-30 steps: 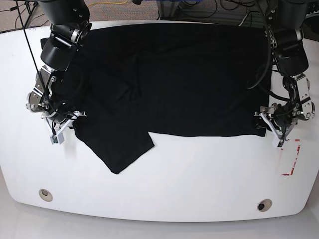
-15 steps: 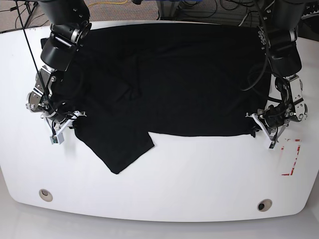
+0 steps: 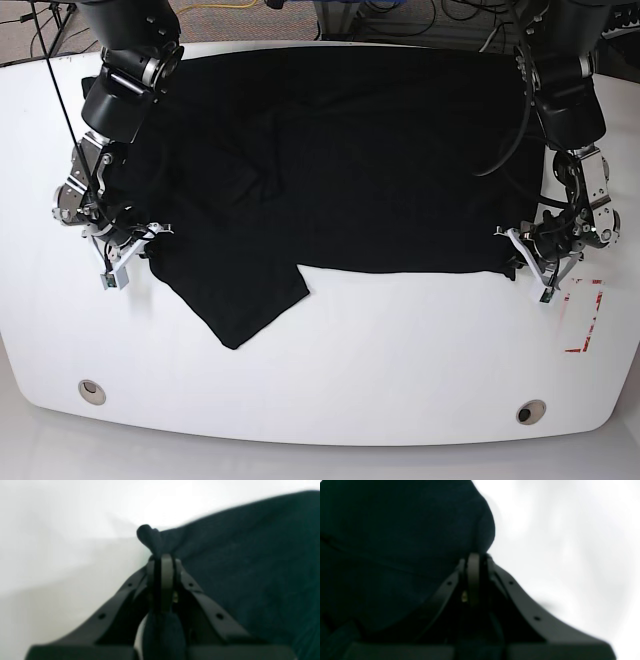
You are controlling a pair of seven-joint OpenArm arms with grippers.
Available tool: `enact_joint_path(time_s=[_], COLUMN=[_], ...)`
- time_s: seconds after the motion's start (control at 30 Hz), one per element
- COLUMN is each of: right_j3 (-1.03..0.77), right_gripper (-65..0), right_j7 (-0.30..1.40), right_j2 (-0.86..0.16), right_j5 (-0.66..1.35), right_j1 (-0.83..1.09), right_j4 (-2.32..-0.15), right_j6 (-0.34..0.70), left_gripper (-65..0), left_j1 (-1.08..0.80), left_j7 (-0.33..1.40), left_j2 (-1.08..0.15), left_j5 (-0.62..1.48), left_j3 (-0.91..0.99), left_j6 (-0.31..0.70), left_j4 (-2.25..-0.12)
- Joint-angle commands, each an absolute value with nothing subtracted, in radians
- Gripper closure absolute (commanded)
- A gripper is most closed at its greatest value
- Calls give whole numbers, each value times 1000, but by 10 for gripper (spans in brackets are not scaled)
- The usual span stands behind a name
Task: Layout the t-shirt on the table in an organized manner, then fold the t-shirt properly
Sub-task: 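Grasp the shirt's side edges with both grippers, then lift and fold the shirt edges with both grippers toward the robot base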
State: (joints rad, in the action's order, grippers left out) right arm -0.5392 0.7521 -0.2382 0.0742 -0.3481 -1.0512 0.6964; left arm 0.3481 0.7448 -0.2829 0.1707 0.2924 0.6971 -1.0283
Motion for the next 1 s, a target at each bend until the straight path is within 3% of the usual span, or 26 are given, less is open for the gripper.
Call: enact_joint_path(time_s=[0.0,0.3,0.97], right_j3=[-541,-541,-541], right_gripper=[0,0,0], right_j7=[730,731,957], right_j2=[-255,-260,-255], right_j5=[84,88,94], right_j1=[-377,-378,-282], right_j4=[-1072,-1099,-1564], right_j6=[698,698,698], left_gripper=[0,0,0], left_j1=[364,312,143], left_j7=[730,730,730], left_j2=[-294,-272,-275], left_j5=[183,185,186], left_j3=[294,295,300], left_j6=[698,698,698], left_j4=[-1079,-1236,-1590])
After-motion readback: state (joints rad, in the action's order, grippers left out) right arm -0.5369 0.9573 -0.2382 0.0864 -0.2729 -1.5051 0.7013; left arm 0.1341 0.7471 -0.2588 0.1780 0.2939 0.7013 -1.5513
